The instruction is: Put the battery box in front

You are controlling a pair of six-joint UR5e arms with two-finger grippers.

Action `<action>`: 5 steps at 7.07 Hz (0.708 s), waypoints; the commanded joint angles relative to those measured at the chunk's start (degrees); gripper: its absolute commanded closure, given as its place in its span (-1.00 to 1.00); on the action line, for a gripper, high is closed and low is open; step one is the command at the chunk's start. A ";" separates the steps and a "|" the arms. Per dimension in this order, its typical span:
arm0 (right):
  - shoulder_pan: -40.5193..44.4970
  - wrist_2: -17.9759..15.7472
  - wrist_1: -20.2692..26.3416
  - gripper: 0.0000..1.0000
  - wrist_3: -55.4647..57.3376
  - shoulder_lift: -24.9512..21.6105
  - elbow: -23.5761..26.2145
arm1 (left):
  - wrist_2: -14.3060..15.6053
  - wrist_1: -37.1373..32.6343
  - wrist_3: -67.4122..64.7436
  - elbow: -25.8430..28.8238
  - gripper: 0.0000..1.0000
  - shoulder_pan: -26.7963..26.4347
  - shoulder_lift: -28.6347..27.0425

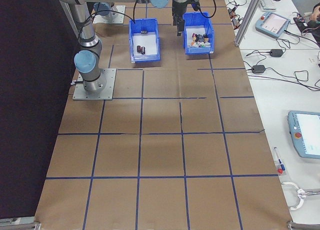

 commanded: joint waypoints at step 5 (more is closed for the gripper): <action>14.35 -0.43 0.29 -1.00 -27.79 23.24 -26.73 | -0.89 -0.07 -5.34 -2.97 -1.00 -0.18 2.56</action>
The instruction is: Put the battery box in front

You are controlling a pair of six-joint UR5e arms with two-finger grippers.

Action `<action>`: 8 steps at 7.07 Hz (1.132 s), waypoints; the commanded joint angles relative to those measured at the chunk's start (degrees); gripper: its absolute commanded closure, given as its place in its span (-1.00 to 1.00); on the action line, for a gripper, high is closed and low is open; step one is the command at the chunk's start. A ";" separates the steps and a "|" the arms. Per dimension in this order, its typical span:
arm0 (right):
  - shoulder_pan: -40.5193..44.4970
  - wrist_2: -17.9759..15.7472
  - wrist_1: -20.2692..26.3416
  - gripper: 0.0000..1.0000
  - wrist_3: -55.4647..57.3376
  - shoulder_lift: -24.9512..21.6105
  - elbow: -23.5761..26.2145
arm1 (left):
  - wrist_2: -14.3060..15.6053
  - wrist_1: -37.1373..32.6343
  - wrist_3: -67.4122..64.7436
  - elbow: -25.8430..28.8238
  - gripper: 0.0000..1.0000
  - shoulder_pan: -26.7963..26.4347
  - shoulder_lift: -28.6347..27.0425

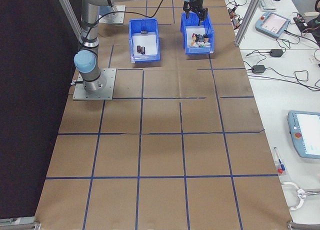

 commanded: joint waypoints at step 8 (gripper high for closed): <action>17.91 -0.88 -0.22 -1.00 -18.78 18.11 -10.59 | -6.69 14.07 -90.12 -29.88 -0.99 -18.64 16.07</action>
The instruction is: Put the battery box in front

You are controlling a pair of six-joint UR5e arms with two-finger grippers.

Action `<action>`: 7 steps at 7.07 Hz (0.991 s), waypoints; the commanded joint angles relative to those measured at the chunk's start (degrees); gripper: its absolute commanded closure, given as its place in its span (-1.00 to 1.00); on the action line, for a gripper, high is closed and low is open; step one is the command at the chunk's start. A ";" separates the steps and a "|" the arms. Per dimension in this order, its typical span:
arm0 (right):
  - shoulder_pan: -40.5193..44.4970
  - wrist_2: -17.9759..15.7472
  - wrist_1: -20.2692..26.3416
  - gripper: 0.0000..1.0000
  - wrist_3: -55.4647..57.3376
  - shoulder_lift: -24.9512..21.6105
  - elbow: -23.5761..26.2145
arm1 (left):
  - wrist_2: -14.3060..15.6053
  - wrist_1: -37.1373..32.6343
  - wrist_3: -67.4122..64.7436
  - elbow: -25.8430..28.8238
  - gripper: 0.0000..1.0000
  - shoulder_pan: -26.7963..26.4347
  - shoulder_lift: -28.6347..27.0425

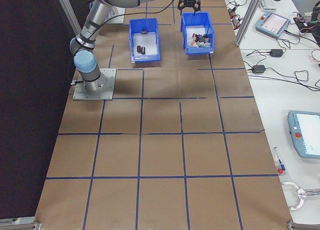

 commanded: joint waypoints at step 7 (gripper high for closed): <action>1.04 -0.12 -10.98 -1.00 0.44 1.34 10.24 | 5.47 28.70 -62.11 -8.57 -0.99 -21.56 -12.34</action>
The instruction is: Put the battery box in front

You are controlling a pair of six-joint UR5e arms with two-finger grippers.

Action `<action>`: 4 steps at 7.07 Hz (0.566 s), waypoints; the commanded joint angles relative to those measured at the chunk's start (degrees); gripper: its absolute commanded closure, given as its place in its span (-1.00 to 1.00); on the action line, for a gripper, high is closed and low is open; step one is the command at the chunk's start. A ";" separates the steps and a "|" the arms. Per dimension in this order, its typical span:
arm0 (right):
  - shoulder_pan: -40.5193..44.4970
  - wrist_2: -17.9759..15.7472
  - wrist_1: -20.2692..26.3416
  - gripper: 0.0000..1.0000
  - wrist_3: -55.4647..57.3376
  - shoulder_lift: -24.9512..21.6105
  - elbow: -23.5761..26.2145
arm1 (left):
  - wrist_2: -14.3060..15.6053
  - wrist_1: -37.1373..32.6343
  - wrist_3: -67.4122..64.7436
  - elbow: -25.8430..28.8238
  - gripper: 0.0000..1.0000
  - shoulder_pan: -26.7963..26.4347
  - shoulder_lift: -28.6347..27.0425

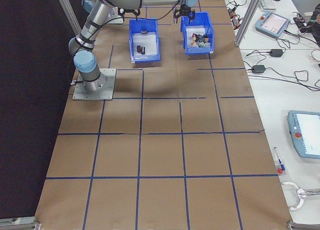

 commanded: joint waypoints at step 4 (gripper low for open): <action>-0.31 -5.20 -4.63 0.66 -0.20 -1.20 2.31 | 5.81 9.84 -5.57 1.02 -0.99 -3.78 -6.74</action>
